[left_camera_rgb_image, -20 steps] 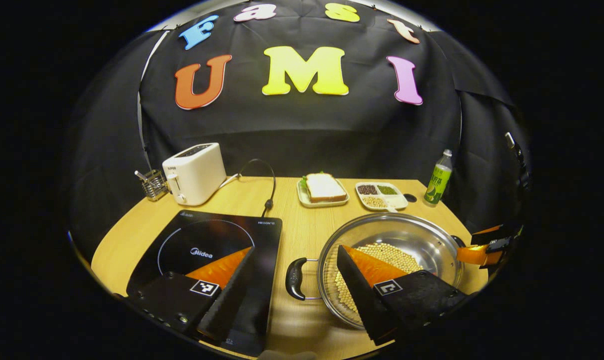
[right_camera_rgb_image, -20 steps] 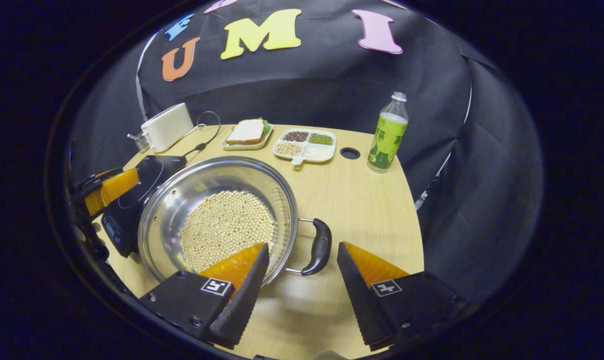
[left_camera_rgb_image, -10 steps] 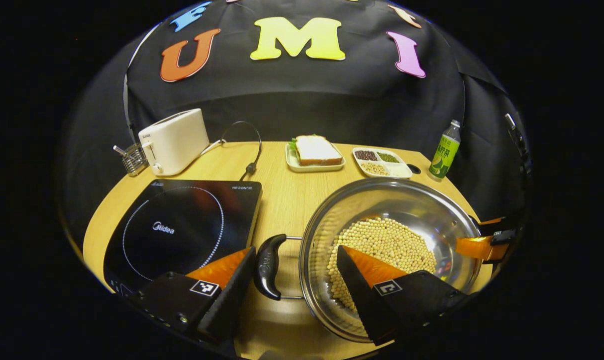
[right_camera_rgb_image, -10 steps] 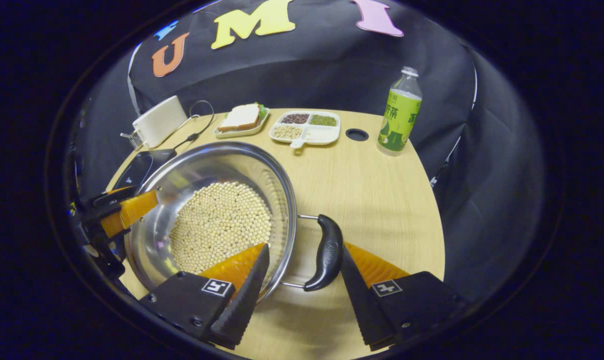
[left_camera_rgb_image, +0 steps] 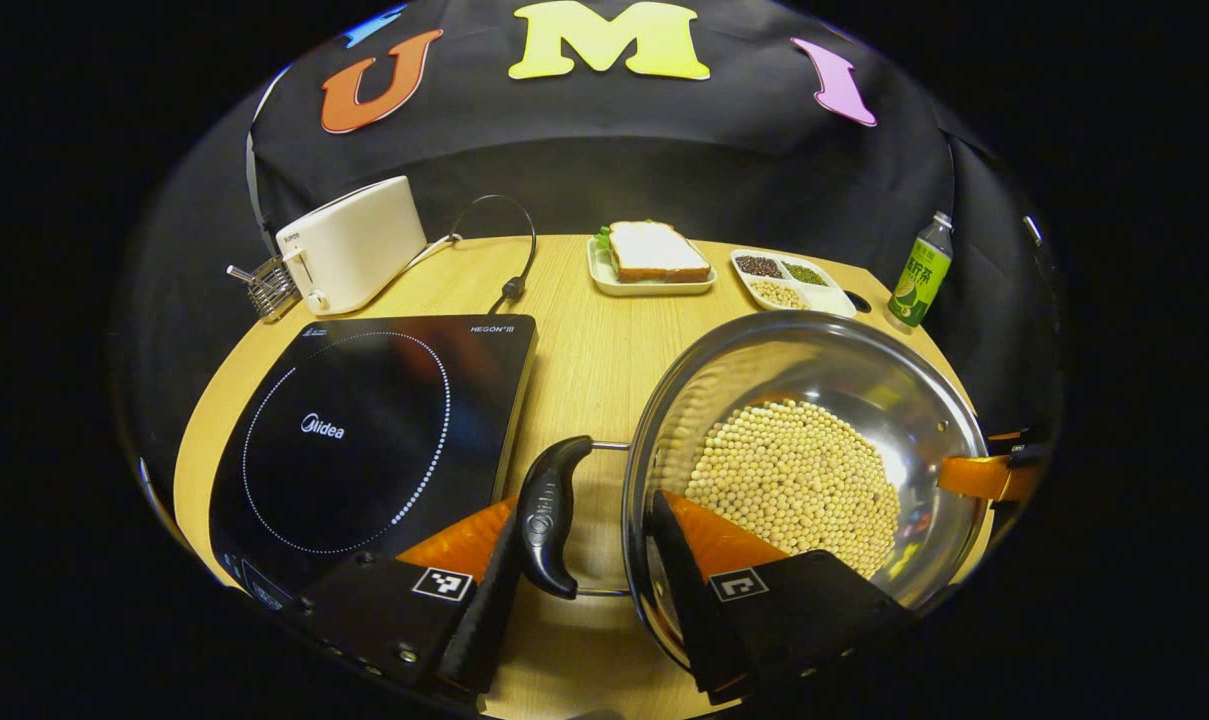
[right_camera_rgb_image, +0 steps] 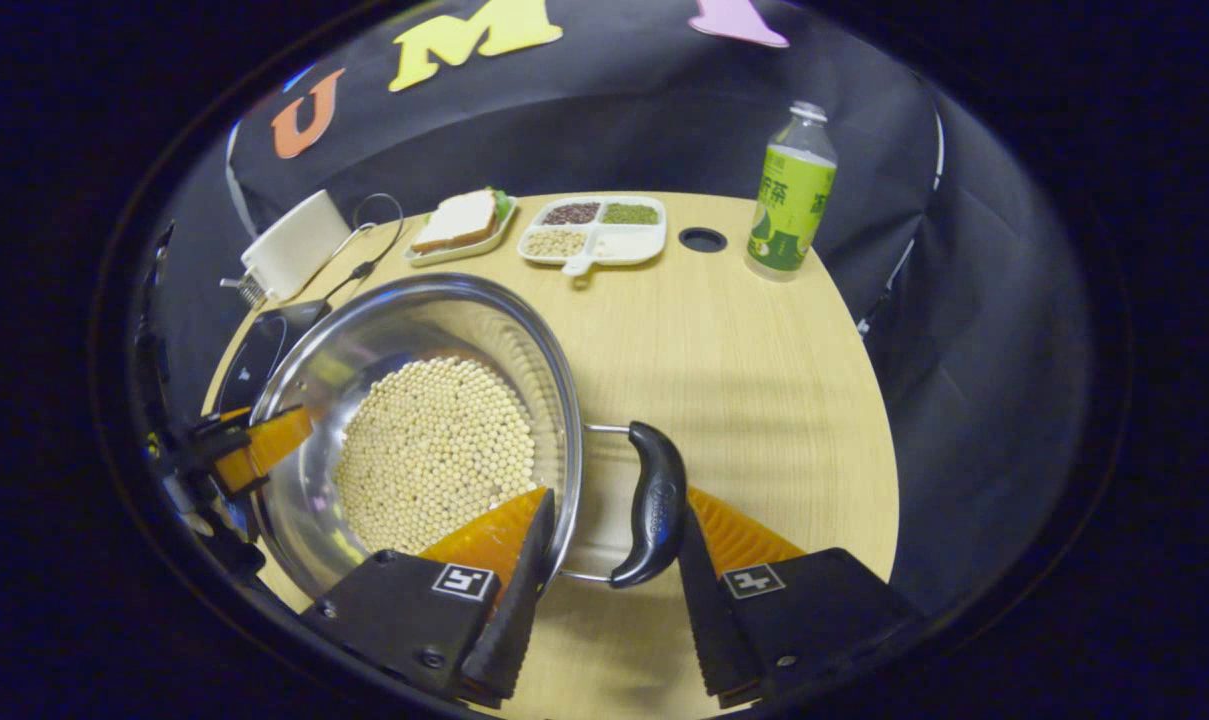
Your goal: First push the handle of the pot to place it horizontally, then grasp the pot with both hands and set it on the induction cooktop.
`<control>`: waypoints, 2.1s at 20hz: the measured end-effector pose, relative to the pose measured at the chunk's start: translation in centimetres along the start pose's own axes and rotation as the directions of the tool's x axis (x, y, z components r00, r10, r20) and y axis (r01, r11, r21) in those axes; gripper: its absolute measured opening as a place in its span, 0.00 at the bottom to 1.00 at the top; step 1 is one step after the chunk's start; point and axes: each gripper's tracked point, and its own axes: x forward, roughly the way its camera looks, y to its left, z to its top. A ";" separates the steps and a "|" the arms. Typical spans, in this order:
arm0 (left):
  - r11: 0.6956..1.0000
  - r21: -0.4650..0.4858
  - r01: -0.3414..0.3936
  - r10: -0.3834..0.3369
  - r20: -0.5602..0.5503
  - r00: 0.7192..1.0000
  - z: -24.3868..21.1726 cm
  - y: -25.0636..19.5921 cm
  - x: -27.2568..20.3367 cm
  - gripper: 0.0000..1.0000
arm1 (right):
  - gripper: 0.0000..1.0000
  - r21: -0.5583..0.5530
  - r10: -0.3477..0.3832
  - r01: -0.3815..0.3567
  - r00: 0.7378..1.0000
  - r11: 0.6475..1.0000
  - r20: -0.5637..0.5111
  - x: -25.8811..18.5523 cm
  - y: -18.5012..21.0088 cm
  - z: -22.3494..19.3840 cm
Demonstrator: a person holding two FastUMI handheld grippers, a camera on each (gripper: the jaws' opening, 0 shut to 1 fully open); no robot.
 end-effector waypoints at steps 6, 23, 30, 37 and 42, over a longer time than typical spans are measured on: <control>1.000 -0.027 0.001 -0.002 -0.026 1.000 0.4 -0.1 -0.5 0.50 | 0.55 0.030 -0.006 0.006 1.000 1.000 -0.025 -0.5 0.1 -0.1; 0.999 -0.011 0.037 -0.036 0.058 0.998 3.3 3.1 -6.2 0.58 | 0.53 0.031 -0.022 0.020 0.998 0.999 0.057 -6.9 4.1 0.8; 1.000 -0.010 0.024 -0.023 0.100 0.995 5.1 8.3 -8.8 0.59 | 0.53 0.026 -0.008 0.006 0.995 1.000 0.098 -9.0 9.7 1.7; 1.000 -0.013 0.004 -0.003 0.114 0.994 5.8 14.5 -10.0 0.59 | 0.53 0.021 0.011 -0.013 0.994 1.000 0.106 -9.3 15.7 2.0; 1.000 -0.013 -0.008 0.010 0.120 0.993 5.9 18.7 -10.3 0.59 | 0.53 0.021 0.022 -0.024 0.995 0.999 0.102 -8.9 19.9 1.9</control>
